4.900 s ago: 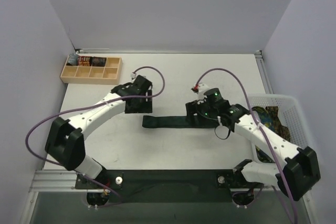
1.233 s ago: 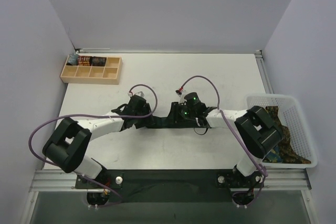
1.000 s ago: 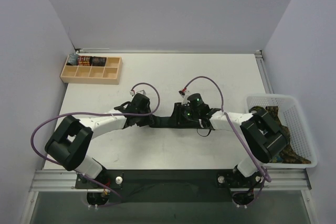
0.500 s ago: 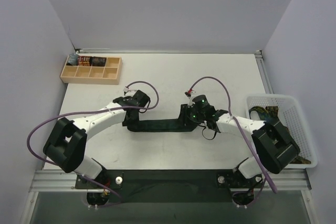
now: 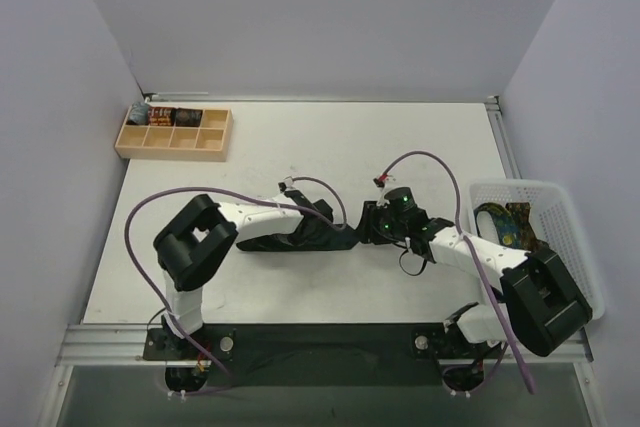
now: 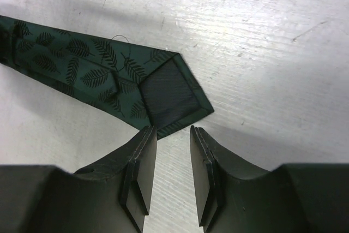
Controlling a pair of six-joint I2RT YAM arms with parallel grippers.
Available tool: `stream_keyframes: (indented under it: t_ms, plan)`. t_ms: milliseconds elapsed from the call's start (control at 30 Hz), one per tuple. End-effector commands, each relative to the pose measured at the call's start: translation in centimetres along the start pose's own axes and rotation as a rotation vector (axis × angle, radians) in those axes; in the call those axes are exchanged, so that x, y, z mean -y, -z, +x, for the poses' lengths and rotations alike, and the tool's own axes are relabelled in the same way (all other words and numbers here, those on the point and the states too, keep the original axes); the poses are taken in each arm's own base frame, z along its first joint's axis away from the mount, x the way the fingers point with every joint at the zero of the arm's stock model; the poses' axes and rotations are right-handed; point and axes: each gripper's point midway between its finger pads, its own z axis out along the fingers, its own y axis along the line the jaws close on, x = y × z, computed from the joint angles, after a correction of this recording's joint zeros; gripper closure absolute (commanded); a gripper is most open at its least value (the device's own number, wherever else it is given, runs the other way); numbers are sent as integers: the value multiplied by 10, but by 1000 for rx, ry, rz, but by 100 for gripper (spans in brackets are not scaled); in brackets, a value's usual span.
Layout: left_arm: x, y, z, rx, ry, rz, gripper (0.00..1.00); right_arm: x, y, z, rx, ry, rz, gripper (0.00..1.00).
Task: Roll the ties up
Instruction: Roll the tie
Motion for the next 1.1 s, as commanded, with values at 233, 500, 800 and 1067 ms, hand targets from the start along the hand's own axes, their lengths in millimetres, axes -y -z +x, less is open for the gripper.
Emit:
stream_keyframes:
  t_ms: [233,500,800,1067]
  plan:
    - [38,24,-11,78,-186,-75,71,28,21,-4,78,-33,68,68]
    - [67,41,-18,102,-222,-16,50,41,28,-1,92,-57,89,69]
    - [84,61,-37,107,-190,96,33,42,40,-8,142,-34,83,69]
    - [86,88,-51,120,-95,251,29,37,62,-25,186,61,91,66]
